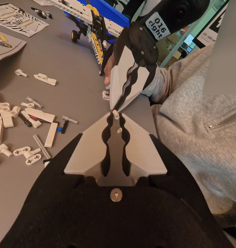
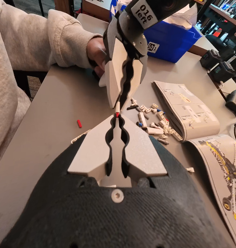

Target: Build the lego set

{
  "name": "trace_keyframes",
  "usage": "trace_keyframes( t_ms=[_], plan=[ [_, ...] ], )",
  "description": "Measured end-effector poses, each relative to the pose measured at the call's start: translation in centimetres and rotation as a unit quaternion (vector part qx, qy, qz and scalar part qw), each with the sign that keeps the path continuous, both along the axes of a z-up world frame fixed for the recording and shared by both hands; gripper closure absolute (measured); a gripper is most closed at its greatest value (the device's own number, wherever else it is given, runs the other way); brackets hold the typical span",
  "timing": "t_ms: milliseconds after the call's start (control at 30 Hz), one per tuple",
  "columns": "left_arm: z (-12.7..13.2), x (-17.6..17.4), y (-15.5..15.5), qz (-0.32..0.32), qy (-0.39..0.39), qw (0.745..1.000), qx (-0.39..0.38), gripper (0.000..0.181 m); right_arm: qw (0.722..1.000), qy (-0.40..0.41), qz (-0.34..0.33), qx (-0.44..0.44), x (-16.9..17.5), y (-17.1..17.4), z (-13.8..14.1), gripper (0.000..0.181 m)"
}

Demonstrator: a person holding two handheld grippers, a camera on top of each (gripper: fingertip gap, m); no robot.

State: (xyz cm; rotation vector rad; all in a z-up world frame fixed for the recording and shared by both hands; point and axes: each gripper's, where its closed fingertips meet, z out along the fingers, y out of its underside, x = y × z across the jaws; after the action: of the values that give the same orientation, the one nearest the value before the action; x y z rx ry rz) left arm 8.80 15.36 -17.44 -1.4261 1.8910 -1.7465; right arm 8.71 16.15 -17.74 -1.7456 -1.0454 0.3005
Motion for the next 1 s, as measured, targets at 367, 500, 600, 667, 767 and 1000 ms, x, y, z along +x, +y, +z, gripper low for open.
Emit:
trace_keyframes(
  t_ms=[367, 500, 600, 667, 767, 1000],
  plan=[
    [-0.2, 0.0, -0.2, -0.003, 0.002, 1.0, 0.01, 0.176, 0.996, 0.052, -0.003, -0.071, -0.1, 0.0, -0.6, 0.163],
    [-0.1, 0.0, -0.3, -0.003, -0.005, 1.0, 0.02, 0.175, 0.99, 0.1, 0.014, -0.101, -0.6, -0.4, -0.1, 0.163],
    [0.2, 0.0, -0.5, -0.003, -0.022, 0.999, 0.027, 0.175, 0.983, 0.136, 0.023, -0.117, -0.7, -0.5, 0.4, 0.166],
    [0.5, 0.0, -0.6, -0.005, -0.031, 0.999, 0.028, 0.175, 0.981, 0.153, 0.026, -0.121, -0.7, -0.6, 0.8, 0.169],
    [0.5, 0.0, -0.7, -0.005, -0.035, 0.999, 0.03, 0.175, 0.98, 0.159, 0.024, -0.12, -0.5, -0.5, 1.0, 0.17],
    [0.9, 0.0, -0.6, -0.001, -0.048, 0.998, 0.033, 0.175, 0.98, 0.156, 0.021, -0.12, -0.4, -0.4, 0.8, 0.166]
  ],
)
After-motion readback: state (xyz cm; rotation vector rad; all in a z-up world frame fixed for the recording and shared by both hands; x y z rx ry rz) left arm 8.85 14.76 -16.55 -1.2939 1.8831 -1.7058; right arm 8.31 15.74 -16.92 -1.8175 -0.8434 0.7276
